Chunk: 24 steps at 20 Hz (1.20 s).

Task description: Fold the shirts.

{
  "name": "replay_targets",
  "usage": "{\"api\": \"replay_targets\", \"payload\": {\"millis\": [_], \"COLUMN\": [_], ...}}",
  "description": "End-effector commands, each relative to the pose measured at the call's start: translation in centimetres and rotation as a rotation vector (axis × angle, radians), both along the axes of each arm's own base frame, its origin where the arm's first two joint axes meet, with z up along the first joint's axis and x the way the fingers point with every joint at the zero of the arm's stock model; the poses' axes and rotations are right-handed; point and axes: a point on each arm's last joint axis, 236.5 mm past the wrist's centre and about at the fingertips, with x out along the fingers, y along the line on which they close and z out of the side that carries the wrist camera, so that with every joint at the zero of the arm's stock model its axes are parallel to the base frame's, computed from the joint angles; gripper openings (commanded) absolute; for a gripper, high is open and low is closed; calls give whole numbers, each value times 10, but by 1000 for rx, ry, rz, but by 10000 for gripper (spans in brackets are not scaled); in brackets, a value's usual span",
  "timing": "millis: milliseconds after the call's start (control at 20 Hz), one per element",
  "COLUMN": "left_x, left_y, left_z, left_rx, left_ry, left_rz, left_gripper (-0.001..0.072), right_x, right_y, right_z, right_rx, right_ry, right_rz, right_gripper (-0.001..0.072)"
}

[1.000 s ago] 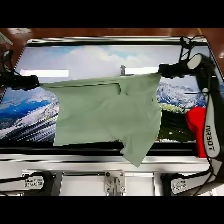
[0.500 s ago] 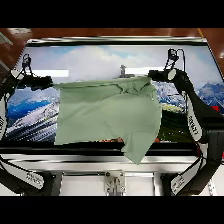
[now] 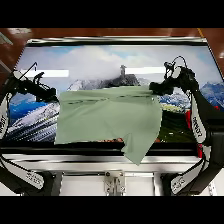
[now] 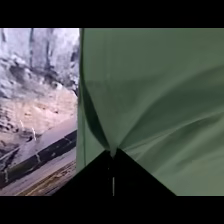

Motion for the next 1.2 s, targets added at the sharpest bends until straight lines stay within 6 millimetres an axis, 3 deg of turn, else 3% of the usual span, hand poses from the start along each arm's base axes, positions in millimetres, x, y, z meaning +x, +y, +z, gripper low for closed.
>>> {"api": "replay_targets", "payload": {"millis": [0,150,300,400,550,600,650,700,750,850,1000,1100,1150], "left_x": [-26,-21,-15,-13,-13,-14,-14,-17,-20,-24,-40,-72,-93], "left_y": [-3,12,14,5,-14,-20,-24,-24,-23,-10,13,31,41], "left_z": [1,0,-9,-16,-26,-27,-26,-22,-16,3,45,61,59], "left_rx": [-32,-30,-35,-58,-95,-105,-114,-119,-125,-126,-128,-92,-73], "left_ry": [98,90,87,99,121,126,129,145,157,164,144,179,216], "left_rz": [-40,17,57,55,37,30,27,33,26,40,52,11,17], "left_gripper": [34,34,34,34,35,56,209,398,432,428,429,430,432], "right_x": [-35,-30,-28,-28,-31,-33,-34,-37,-41,-57,-109,-152,-169], "right_y": [-20,-35,-50,-48,-28,-19,-17,-13,-12,-21,-72,-103,-115], "right_z": [-11,-11,-15,-18,-27,-29,-29,-25,-19,1,36,55,62], "right_rx": [-68,-58,-46,-32,31,57,67,80,85,63,-58,-42,-14], "right_ry": [154,142,145,154,187,200,207,217,224,240,379,513,551], "right_rz": [16,-64,-123,-130,-129,-125,-126,-121,-98,-16,19,-28,-69], "right_gripper": [49,49,49,49,60,75,103,403,553,553,553,553,553]}}
